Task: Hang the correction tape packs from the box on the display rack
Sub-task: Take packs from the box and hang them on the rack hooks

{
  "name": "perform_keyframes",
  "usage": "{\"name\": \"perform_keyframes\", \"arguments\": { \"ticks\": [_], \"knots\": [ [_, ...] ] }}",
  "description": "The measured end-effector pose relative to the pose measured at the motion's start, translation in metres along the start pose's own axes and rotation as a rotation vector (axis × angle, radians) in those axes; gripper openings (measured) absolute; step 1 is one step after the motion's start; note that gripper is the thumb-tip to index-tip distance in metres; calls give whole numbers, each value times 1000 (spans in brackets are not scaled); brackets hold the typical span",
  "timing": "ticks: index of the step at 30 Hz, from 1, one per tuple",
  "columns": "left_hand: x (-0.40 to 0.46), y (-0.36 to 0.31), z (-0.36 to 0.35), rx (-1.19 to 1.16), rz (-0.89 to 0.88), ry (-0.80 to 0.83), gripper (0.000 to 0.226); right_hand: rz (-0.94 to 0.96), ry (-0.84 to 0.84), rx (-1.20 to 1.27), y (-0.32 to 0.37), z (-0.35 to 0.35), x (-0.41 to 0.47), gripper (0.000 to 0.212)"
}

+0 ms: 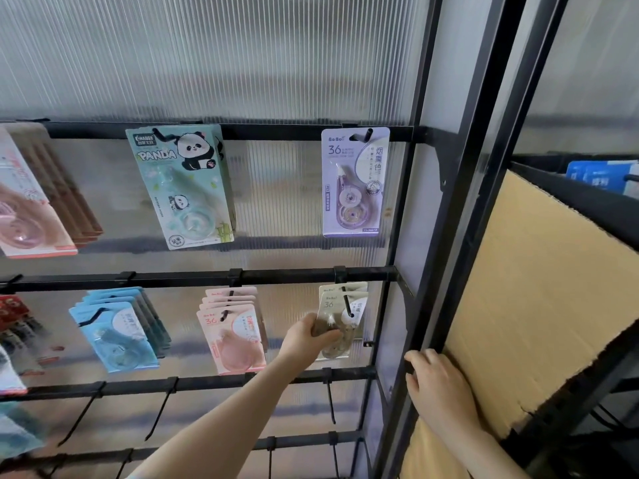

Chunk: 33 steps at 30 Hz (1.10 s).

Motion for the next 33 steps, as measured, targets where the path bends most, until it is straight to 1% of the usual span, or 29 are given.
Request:
{"name": "perform_keyframes", "arguments": {
  "ticks": [5,8,12,14,20,23,26,30,33],
  "knots": [
    [-15,6,21,183,-3,-128,29,36,11,-12,3,1,-1,30],
    [-33,9,33,262,-14,-164,30,69,17,-36,10,0,-1,30],
    [-65,10,53,384,-66,-228,27,137,13,-24,27,1,-1,32],
    [-85,15,68,449,-56,-275,27,173,2,-1,40,-1,-3,34],
    [-146,36,116,693,-12,-414,32,287,-38,66,94,-10,-6,28],
    [-175,55,139,772,38,-441,38,336,-16,83,125,-21,-10,32],
    [-198,78,163,798,92,-460,45,376,2,98,159,-29,-14,31],
    [-226,107,193,825,155,-476,46,443,10,127,205,-35,-20,32],
    [-243,128,217,828,183,-488,46,483,29,142,244,-44,-24,27]
  ]
}}
Point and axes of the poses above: each hand's wrist, its own x-axis towards the middle knuckle, its own z-axis out of the back of the hand, y = z × x, the point moved 10 cm from there along x, towards the middle knuckle
